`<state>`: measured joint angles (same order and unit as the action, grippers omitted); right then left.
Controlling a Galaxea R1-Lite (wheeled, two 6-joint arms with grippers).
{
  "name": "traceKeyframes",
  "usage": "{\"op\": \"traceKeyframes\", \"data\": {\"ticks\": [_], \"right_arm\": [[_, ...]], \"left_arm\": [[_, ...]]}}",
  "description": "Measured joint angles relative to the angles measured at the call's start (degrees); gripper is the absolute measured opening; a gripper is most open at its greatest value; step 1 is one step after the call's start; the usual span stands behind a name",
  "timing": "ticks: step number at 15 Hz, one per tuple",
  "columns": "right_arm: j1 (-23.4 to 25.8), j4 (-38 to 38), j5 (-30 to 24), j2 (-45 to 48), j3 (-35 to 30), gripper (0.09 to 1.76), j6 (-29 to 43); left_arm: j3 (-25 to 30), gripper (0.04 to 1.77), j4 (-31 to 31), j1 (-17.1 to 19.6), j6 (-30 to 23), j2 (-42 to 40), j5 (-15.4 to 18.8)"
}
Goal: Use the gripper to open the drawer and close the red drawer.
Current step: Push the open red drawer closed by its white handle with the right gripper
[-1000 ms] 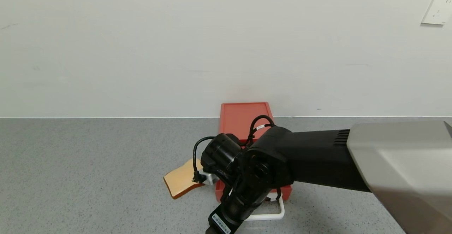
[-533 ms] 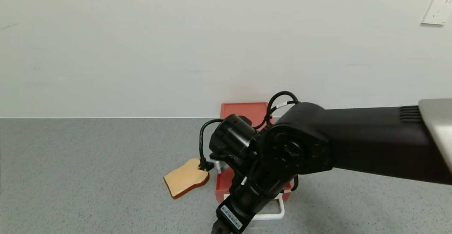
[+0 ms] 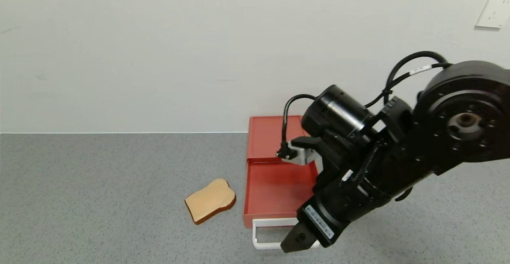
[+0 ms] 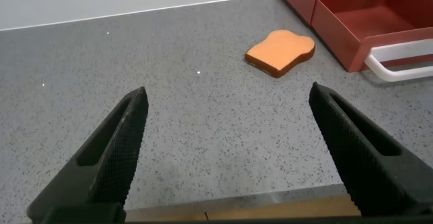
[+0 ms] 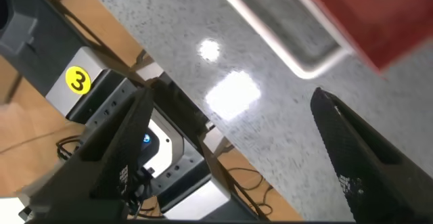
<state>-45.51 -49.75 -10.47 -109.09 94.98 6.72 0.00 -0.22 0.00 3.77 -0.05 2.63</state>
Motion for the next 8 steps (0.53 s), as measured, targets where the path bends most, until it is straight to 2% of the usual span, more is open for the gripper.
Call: {"op": "traceKeyframes", "data": {"ticks": [4,8], "right_arm": [[8.5,5.7,-0.3,8.1,-8.5,1.71,0.0],[14.8,6.4,-0.4,13.6,-13.3,1.71,0.1]], "left_arm": [[0.0,1.72,0.0,0.0,-0.2,0.0,0.0],[0.0,1.72,0.0,0.0,-0.2,0.0,0.0]]}}
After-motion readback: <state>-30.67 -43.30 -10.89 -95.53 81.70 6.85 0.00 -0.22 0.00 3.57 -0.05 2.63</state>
